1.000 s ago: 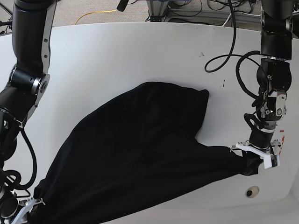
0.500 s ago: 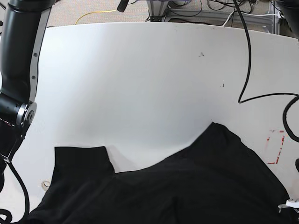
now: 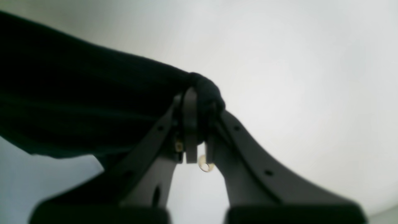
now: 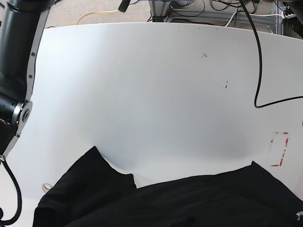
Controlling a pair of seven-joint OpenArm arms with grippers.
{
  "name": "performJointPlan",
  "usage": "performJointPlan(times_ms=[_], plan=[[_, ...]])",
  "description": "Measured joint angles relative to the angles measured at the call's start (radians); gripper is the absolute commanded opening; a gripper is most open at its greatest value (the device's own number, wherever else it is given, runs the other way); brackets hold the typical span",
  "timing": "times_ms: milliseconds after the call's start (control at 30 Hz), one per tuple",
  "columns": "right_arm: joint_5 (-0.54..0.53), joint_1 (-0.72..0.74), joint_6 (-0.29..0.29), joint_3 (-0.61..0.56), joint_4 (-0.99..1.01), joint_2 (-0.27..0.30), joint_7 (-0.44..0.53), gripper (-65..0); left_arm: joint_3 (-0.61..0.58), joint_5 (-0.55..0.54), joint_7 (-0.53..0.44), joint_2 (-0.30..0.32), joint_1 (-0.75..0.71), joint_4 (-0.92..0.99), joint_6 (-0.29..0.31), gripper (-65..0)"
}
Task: Fold the T-shirt properly
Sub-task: 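Lift the shirt with both grippers and stretch it between them, then lay the stretched shirt flat on the table, holding one edge with both grippers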
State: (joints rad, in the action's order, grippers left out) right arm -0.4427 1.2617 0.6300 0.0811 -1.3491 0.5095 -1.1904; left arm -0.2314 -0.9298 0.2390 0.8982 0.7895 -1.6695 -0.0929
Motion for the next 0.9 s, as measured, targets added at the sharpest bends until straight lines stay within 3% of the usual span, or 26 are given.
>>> performJointPlan(times_ms=[167,267,500,633,900], plan=[[-0.074,-0.019,-0.002,0.086,-0.002,0.057,0.001,-65.0,-0.007,-0.013,0.006,-0.014,-0.138,-0.028,0.02,-64.2],[-0.125,-0.111,-0.002,0.124,-0.018,0.066,0.012,-65.0,-0.007,-0.01,0.006,-0.022,-0.225,-0.044,0.01,-64.2],[-0.138,-0.429,-0.002,0.246,-0.121,0.043,-0.025,-65.0,0.08,-0.01,0.005,-0.027,-0.494,-0.098,0.009,-64.2],[-0.155,-0.569,-0.001,0.32,-0.181,0.032,0.002,-65.0,0.112,0.012,0.008,-0.071,-0.63,-0.129,0.002,-64.2],[-0.198,-0.862,-0.002,0.443,-0.27,-0.017,-0.018,-65.0,0.2,0.042,0.011,-0.102,-0.961,-0.218,0.002,-64.4]])
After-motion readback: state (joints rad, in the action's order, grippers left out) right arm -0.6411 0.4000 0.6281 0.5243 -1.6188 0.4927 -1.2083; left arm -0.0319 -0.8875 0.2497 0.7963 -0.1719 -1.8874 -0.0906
